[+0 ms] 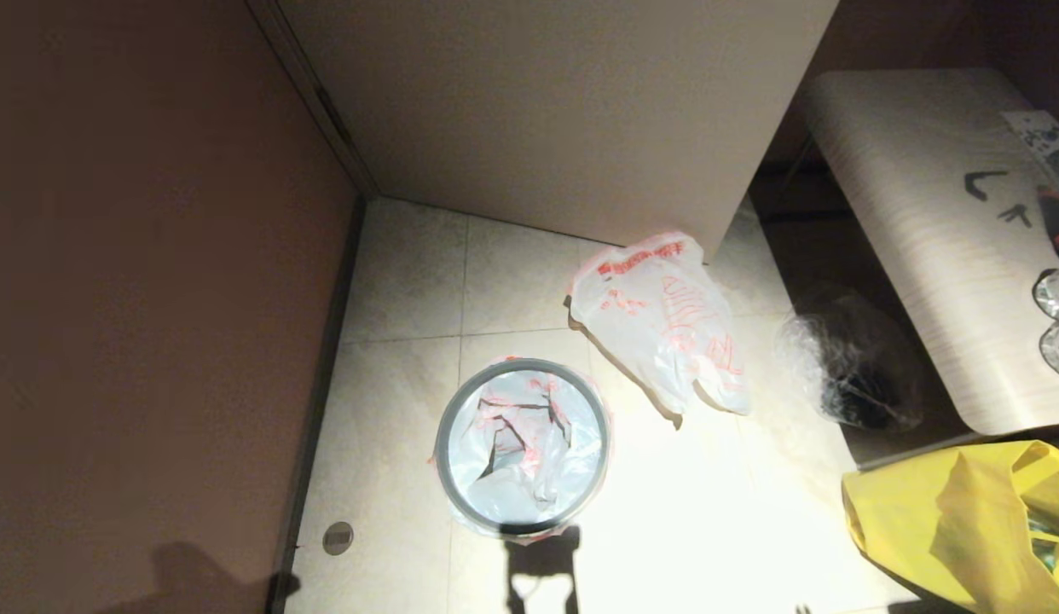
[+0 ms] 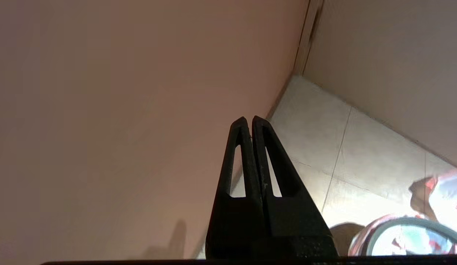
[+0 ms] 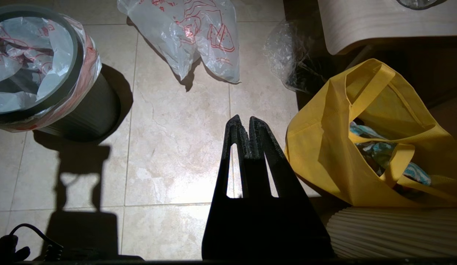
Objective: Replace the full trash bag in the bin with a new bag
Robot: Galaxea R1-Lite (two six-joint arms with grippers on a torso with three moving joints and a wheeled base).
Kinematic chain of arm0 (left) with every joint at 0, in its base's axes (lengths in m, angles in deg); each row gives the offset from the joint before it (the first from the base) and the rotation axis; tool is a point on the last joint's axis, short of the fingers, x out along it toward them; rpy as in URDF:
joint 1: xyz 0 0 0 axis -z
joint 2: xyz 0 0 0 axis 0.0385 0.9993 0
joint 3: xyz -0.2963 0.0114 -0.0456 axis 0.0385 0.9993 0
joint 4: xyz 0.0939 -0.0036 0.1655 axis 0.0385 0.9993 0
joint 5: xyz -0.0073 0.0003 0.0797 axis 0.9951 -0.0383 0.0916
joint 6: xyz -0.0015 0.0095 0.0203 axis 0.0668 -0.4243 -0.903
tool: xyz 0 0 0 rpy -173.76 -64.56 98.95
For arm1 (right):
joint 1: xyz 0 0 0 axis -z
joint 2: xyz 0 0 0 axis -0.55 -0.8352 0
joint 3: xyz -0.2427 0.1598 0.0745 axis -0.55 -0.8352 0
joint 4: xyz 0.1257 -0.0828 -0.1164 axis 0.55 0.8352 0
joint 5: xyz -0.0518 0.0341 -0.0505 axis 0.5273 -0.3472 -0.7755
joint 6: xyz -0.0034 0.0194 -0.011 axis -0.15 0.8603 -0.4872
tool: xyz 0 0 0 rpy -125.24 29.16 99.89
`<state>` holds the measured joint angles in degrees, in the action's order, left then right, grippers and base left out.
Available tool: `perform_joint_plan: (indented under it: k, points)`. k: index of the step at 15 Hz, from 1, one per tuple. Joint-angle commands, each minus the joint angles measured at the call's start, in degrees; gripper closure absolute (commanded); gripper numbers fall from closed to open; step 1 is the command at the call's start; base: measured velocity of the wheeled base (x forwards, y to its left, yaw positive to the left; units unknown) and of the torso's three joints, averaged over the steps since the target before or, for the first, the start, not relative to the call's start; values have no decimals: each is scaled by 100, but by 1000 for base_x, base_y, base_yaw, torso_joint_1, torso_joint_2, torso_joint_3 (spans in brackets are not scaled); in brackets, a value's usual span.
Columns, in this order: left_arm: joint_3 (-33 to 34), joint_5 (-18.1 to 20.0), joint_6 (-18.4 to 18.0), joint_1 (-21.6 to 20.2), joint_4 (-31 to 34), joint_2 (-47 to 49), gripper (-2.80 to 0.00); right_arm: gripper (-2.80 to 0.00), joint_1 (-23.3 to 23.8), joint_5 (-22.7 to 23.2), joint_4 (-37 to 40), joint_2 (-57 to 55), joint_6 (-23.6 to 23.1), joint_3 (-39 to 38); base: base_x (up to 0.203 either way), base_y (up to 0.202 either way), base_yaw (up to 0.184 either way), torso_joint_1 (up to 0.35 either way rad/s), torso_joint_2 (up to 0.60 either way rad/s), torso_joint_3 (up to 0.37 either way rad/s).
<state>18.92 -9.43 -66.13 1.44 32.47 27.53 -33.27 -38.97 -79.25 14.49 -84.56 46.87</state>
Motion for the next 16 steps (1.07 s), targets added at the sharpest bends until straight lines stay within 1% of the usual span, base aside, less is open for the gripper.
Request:
perform_joint_plan:
  k: [1, 2, 3, 4, 6, 8, 9, 10, 11, 12, 13, 15, 16]
  points:
    - [21, 284, 1, -432, 8, -120, 0, 0, -1, 1, -7, -11, -5, 2, 0, 0, 0, 0, 0, 0]
    - [147, 715, 15, -600, 8, -218, 0, 0, -1, 0, 2, -11, -6, 2, 0, 0, 0, 0, 0, 0]
    - [322, 1107, 78, -624, 26, -433, 0, 0, -1, 1, -7, -11, -12, 2, 0, 0, 0, 0, 0, 0]
    - [528, 1371, 118, -581, 57, -611, 0, 0, -1, 1, 2, -11, -12, 2, 0, 0, 0, 0, 0, 0]
    - [606, 1900, 167, -304, 191, -775, 0, 0, -1, 9, -7, -11, -12, 2, 0, 0, 0, 0, 0, 0]
    - [758, 2257, 186, -311, 529, -1095, 0, 0, -1, 5, -7, -11, -8, 2, 0, 0, 0, 0, 0, 0]
    - [834, 2563, 187, -316, 731, -1393, 0, 0, -1, 2, -7, -11, -5, 2, 0, 0, 0, 0, 0, 0]
    - [882, 2856, 183, -319, 1126, -1722, 0, 0, -1, 4, -7, -11, -7, 2, 0, 0, 0, 0, 0, 0]
    - [913, 3071, 174, -324, 1650, -1873, 0, 0, -1, 0, -6, -11, -4, 2, 0, 0, 0, 0, 0, 0]
    - [934, 3242, 172, -328, 1938, -1882, 0, 0, -1, 0, -7, -11, -4, 2, 0, 0, 0, 0, 0, 0]
    - [938, 3285, 151, -329, 2202, -1879, 0, 0, -1, 9, -7, -11, -12, 2, 0, 0, 0, 0, 0, 0]
    - [921, 3269, 112, -330, 2347, -1833, 0, 0, -1, 2, -7, -11, -11, 2, 0, 0, 0, 0, 0, 0]
    - [935, 3215, -85, -335, 2491, -1868, 0, 0, -1, 0, -7, -11, -4, 2, 0, 0, 0, 0, 0, 0]
